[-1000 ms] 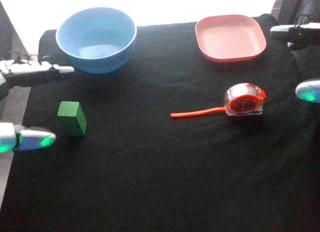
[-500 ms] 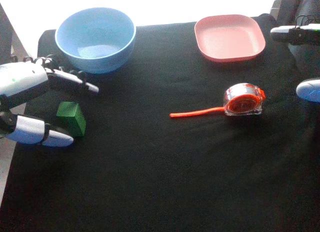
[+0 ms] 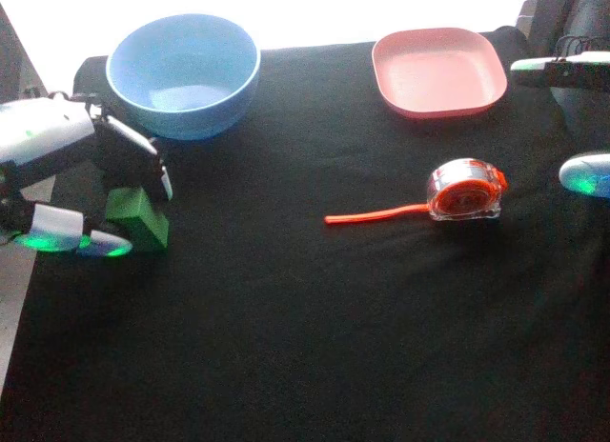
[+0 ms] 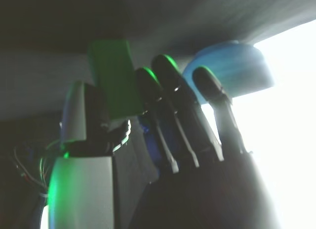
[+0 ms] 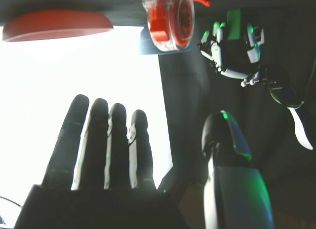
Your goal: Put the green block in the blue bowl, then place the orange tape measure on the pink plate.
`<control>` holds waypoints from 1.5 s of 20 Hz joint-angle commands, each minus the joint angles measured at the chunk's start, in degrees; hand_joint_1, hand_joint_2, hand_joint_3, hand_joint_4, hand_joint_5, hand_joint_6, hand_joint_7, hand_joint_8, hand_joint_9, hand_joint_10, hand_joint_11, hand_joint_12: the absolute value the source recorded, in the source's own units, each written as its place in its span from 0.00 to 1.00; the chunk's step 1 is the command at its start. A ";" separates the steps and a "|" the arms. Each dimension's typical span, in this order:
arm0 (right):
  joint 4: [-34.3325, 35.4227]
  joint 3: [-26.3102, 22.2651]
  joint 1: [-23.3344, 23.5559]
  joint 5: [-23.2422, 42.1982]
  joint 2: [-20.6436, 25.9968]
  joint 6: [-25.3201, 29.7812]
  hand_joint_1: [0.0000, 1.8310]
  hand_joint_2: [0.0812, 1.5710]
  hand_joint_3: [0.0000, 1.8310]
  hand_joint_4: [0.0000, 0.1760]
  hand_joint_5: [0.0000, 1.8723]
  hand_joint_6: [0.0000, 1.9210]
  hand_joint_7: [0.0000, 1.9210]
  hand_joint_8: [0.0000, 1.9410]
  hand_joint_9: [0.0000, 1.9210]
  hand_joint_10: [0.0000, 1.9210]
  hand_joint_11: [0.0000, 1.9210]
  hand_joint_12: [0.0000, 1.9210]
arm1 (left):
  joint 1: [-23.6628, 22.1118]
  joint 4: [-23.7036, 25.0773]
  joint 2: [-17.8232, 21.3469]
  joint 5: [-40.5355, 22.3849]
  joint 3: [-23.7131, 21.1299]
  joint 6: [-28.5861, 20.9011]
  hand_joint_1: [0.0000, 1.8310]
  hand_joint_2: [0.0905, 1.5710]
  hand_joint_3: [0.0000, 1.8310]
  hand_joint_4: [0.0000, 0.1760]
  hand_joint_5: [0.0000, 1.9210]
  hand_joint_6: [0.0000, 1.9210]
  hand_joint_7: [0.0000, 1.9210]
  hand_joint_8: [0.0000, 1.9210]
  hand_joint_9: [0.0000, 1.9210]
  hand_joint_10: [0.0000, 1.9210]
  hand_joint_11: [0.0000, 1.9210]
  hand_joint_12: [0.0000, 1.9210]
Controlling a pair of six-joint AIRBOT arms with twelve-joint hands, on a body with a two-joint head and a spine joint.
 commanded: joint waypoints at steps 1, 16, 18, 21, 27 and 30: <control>2.53 0.31 0.53 6.28 0.01 0.52 0.35 0.68 0.00 0.15 0.20 0.00 0.19 0.00 0.18 0.01 0.08 0.26 | -0.83 -1.34 -0.09 -7.35 0.03 0.08 0.69 0.66 0.00 0.00 0.63 0.23 0.54 0.56 0.47 0.51 0.13 0.85; 2.54 1.09 0.55 6.28 -0.80 0.60 0.38 0.70 0.00 0.09 0.21 0.00 0.20 0.00 0.19 0.00 0.12 0.18 | -21.00 -8.81 -9.40 2.69 14.24 7.25 0.70 0.64 0.00 0.00 0.61 0.26 0.62 0.42 0.60 0.38 0.48 0.67; 2.54 1.24 0.55 6.28 -0.99 0.60 0.38 0.70 0.00 0.11 0.21 0.00 0.20 0.00 0.19 0.00 0.12 0.18 | -21.77 -9.09 -12.25 6.85 17.27 7.24 0.70 0.63 0.00 0.00 0.63 0.24 0.65 0.37 0.62 0.33 0.46 0.66; 2.55 1.41 0.55 6.28 -1.41 0.60 0.37 0.70 0.00 0.08 0.21 0.00 0.20 0.00 0.19 0.00 0.13 0.18 | -23.36 -7.30 -16.29 14.33 21.37 7.26 0.71 0.64 0.00 0.00 0.58 0.29 0.62 0.40 0.54 0.39 0.42 0.68; 2.53 1.78 0.56 6.29 -1.68 0.77 0.39 0.69 0.00 0.14 0.20 0.00 0.20 0.00 0.20 0.00 0.13 0.17 | -23.65 -5.35 -19.05 18.07 23.91 7.28 0.54 0.60 0.00 0.29 0.36 0.00 0.40 0.06 0.24 0.41 0.10 0.84; 2.36 1.87 0.60 6.29 -1.69 0.81 0.42 0.68 0.00 0.25 0.19 0.00 0.19 0.00 0.20 0.00 0.14 0.18 | -23.75 -4.84 -16.74 12.30 20.43 7.28 0.58 0.58 0.00 0.36 0.31 0.00 0.38 0.01 0.28 0.28 0.13 0.73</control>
